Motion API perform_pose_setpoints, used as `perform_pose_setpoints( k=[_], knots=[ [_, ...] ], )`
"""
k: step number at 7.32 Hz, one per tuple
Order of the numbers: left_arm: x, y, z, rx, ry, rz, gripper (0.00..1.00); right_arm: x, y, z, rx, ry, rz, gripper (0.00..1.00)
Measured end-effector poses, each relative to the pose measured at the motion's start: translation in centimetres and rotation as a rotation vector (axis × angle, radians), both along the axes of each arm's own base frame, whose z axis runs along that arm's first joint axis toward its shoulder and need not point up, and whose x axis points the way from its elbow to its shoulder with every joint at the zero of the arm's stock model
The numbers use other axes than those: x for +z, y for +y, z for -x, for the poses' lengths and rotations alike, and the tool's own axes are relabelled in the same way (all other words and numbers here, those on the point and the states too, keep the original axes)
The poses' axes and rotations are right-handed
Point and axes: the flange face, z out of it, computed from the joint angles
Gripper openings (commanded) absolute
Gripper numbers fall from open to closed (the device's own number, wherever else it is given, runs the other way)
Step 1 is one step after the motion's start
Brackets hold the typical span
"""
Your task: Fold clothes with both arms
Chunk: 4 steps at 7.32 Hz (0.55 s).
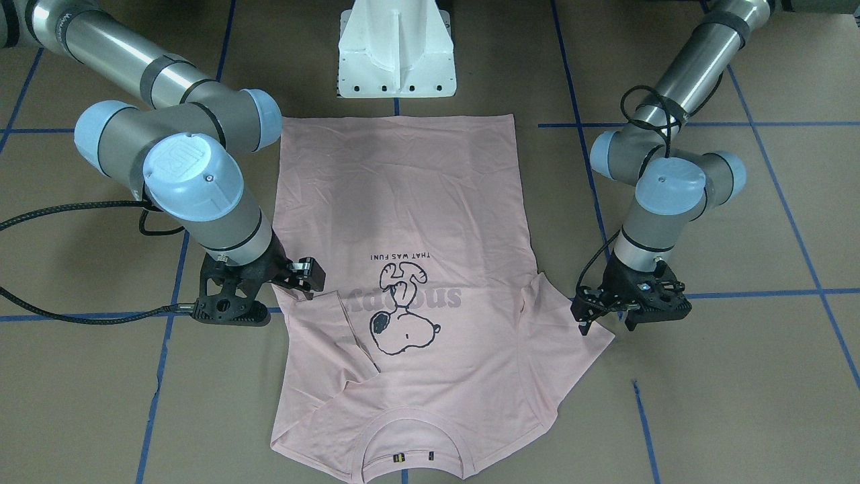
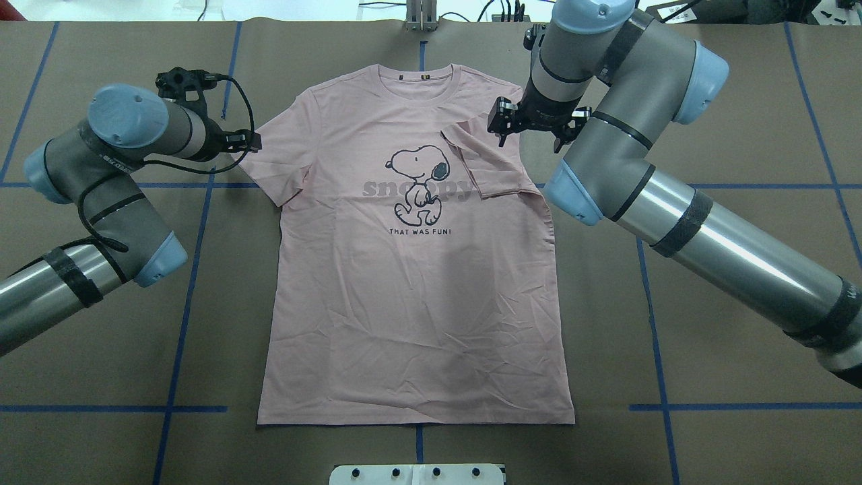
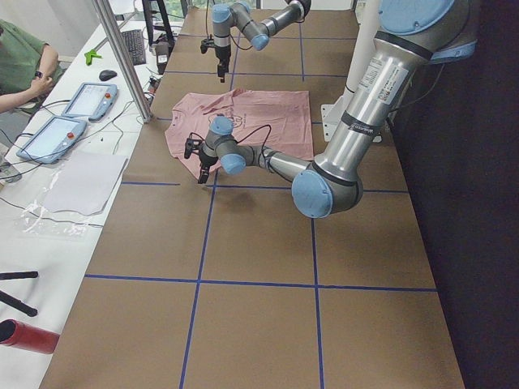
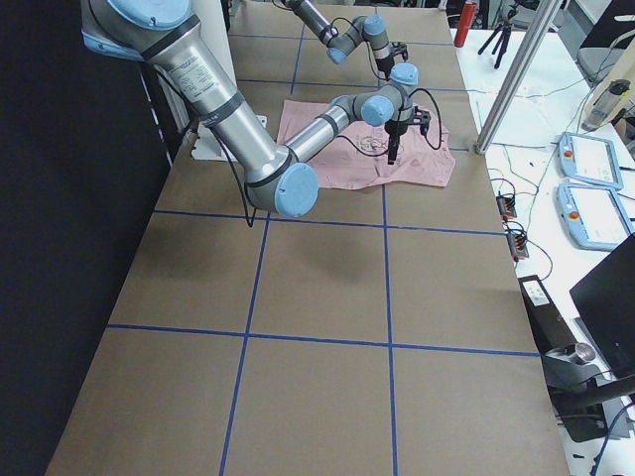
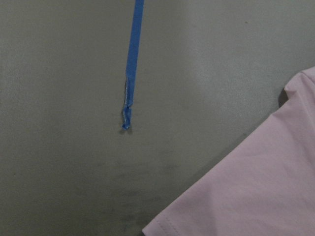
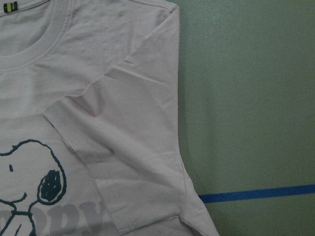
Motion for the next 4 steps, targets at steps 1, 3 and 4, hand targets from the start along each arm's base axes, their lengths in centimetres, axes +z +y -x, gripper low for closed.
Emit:
perform_pose_setpoints(
  k=[1, 3, 4],
  knots=[
    [0.27, -0.12, -0.15, 0.000, 0.001, -0.002, 0.79, 0.00, 0.00, 0.00, 0.000, 0.000, 0.000, 1.00],
    [0.30, -0.22, -0.27, 0.001, 0.004, -0.004, 0.43, 0.08, 0.00, 0.01, 0.000, 0.001, 0.001, 1.00],
    [0.21, -0.24, -0.30, 0.001, 0.004, -0.005, 0.24, 0.11, -0.01, 0.02, 0.000, 0.001, 0.001, 1.00]
  ],
)
